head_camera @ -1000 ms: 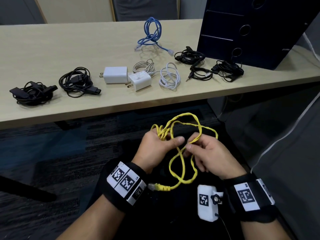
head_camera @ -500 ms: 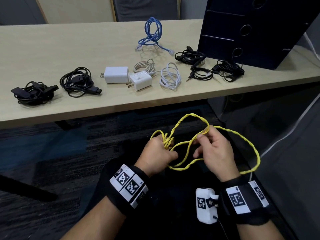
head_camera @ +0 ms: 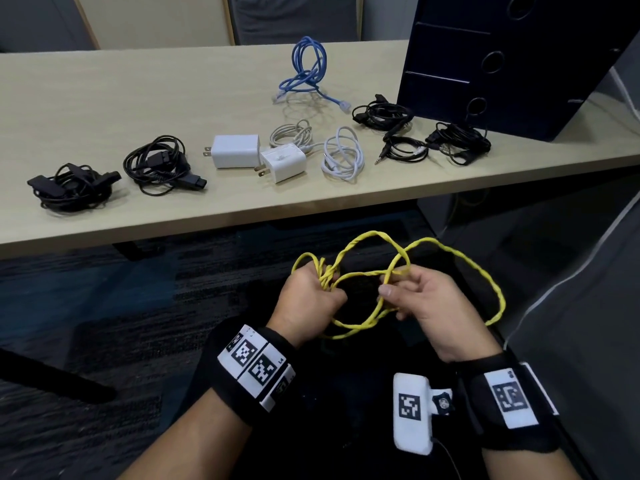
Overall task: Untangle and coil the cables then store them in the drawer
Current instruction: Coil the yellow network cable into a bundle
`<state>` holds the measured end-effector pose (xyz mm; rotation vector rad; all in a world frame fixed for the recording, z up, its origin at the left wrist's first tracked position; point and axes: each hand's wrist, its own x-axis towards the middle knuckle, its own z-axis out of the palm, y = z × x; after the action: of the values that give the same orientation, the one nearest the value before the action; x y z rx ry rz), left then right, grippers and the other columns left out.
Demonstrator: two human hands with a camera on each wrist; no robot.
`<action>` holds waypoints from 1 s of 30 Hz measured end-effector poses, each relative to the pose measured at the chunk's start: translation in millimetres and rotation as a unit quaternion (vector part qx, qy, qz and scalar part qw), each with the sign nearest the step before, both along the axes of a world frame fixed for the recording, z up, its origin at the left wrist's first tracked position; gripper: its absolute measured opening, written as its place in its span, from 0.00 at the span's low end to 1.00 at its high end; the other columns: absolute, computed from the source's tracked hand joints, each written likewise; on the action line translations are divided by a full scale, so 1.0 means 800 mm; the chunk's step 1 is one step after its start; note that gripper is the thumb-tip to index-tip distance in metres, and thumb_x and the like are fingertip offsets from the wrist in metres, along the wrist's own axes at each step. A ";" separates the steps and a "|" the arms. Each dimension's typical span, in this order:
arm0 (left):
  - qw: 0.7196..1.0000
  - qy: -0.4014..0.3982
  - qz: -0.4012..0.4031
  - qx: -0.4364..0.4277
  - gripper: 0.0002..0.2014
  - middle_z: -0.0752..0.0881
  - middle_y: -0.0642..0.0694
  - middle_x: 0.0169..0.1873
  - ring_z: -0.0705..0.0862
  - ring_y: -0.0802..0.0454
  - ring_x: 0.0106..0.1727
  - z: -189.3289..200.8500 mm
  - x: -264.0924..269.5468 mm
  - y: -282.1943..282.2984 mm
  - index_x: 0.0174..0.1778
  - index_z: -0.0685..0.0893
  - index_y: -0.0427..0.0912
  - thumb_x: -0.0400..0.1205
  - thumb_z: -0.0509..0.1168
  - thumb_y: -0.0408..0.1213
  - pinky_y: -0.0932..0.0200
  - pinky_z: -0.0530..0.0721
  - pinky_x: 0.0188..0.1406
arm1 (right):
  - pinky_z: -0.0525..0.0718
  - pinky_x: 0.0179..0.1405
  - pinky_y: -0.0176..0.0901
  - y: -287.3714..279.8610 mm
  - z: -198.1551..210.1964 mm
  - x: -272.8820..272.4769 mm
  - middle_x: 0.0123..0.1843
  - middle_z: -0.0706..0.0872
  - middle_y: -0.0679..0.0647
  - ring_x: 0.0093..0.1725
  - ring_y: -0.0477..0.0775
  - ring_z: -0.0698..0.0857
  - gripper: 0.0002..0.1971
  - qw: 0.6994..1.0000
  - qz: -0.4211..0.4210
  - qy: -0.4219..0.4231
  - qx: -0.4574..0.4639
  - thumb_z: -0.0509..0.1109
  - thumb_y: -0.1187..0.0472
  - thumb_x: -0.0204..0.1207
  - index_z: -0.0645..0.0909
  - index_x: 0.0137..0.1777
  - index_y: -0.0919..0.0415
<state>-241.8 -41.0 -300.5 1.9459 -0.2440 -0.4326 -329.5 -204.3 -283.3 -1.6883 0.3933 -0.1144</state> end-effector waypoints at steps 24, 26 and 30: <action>0.992 -0.067 -0.067 0.083 0.10 0.87 0.48 0.40 0.85 0.47 0.46 0.001 -0.010 -0.003 0.44 0.81 0.47 0.69 0.70 0.33 0.53 0.84 0.49 | 0.70 0.12 0.36 0.012 0.014 0.006 0.28 0.81 0.56 0.18 0.47 0.72 0.10 0.979 -0.151 -0.096 0.102 0.66 0.74 0.80 0.70 0.45 0.59; 0.992 -0.050 -0.089 0.068 0.12 0.88 0.49 0.41 0.86 0.48 0.47 0.003 -0.018 -0.006 0.48 0.82 0.48 0.68 0.69 0.36 0.53 0.84 0.51 | 0.79 0.18 0.42 0.020 0.009 0.010 0.33 0.86 0.58 0.24 0.49 0.81 0.09 0.975 -0.194 -0.102 0.038 0.67 0.71 0.81 0.71 0.46 0.59; 0.992 -0.052 -0.083 0.084 0.13 0.88 0.48 0.43 0.85 0.48 0.48 -0.003 -0.014 -0.003 0.52 0.82 0.46 0.71 0.70 0.35 0.52 0.84 0.52 | 0.91 0.44 0.51 0.016 0.018 0.003 0.53 0.89 0.67 0.50 0.64 0.91 0.13 0.942 -0.105 -0.081 0.307 0.58 0.81 0.79 0.68 0.52 0.61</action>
<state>-252.6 -43.4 -302.9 2.1235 -0.4511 -0.4739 -327.0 -191.4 -269.2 -1.0100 0.4300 -0.2590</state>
